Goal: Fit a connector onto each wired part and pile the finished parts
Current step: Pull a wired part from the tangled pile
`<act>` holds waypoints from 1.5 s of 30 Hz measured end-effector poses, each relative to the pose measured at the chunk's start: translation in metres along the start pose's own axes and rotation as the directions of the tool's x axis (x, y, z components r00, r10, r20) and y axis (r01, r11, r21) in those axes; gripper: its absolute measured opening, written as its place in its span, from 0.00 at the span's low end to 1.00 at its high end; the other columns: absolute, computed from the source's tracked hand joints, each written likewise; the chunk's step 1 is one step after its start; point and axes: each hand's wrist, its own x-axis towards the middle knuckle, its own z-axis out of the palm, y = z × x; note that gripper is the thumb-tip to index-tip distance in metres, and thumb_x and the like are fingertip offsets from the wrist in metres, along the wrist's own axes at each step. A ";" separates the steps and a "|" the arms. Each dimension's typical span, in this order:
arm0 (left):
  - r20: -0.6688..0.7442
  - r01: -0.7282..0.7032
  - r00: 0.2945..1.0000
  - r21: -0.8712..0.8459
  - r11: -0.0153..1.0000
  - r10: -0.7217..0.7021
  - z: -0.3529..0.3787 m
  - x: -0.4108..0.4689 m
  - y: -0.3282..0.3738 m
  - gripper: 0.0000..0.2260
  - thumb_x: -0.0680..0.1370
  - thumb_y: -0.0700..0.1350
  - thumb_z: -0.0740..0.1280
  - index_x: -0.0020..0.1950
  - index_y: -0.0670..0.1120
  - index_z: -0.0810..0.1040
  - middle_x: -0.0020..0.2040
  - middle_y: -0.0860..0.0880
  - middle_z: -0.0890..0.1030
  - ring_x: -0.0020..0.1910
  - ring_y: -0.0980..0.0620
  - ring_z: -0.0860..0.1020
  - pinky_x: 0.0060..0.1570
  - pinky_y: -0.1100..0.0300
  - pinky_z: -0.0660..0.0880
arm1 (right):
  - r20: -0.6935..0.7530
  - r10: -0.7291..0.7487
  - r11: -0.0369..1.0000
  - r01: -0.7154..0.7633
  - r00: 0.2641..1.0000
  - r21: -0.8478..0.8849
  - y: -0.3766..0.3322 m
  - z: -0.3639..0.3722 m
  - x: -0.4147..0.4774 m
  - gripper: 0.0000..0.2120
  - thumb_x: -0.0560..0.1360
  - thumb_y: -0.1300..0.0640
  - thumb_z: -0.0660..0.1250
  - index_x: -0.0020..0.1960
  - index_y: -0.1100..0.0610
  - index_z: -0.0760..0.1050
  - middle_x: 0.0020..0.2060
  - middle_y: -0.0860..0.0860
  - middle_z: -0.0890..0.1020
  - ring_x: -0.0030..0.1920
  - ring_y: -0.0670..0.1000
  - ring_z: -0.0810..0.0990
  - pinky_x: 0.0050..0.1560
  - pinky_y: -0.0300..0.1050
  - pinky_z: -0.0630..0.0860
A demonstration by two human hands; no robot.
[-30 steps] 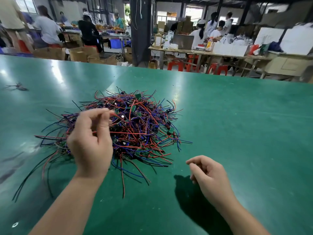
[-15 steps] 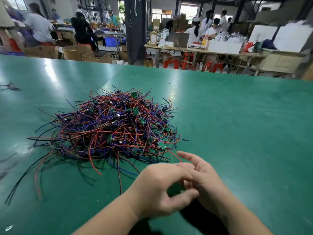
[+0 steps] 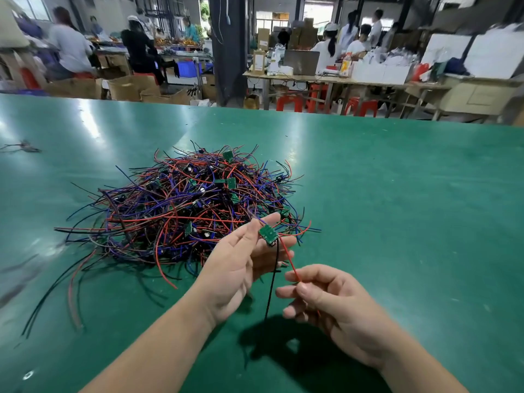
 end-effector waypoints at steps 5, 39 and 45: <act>0.008 -0.066 0.998 -0.078 0.995 0.067 0.005 -0.005 0.007 0.11 0.70 0.50 0.66 0.46 0.46 0.83 0.46 0.43 0.85 0.39 0.50 0.84 0.40 0.61 0.80 | 0.001 0.022 1.000 -0.022 1.000 -0.009 -0.003 0.001 0.000 0.07 0.67 0.62 0.68 0.43 0.61 0.83 0.43 0.64 0.84 0.36 0.56 0.84 0.36 0.43 0.79; 0.038 0.235 0.964 0.348 0.907 -0.264 0.026 -0.012 -0.026 0.15 0.63 0.46 0.75 0.44 0.39 0.78 0.34 0.45 0.82 0.33 0.51 0.82 0.32 0.62 0.78 | -0.504 -0.178 0.978 0.207 0.845 0.003 -0.025 -0.035 0.017 0.02 0.66 0.66 0.71 0.35 0.62 0.78 0.25 0.54 0.80 0.25 0.45 0.78 0.25 0.33 0.72; 0.063 0.328 0.921 0.409 0.852 -0.385 0.035 -0.013 -0.031 0.07 0.71 0.42 0.73 0.43 0.41 0.77 0.36 0.45 0.83 0.34 0.52 0.82 0.34 0.61 0.79 | -0.644 -0.160 0.935 0.325 0.748 0.145 -0.036 -0.066 0.016 0.05 0.70 0.70 0.68 0.39 0.63 0.76 0.26 0.53 0.81 0.26 0.47 0.80 0.29 0.36 0.77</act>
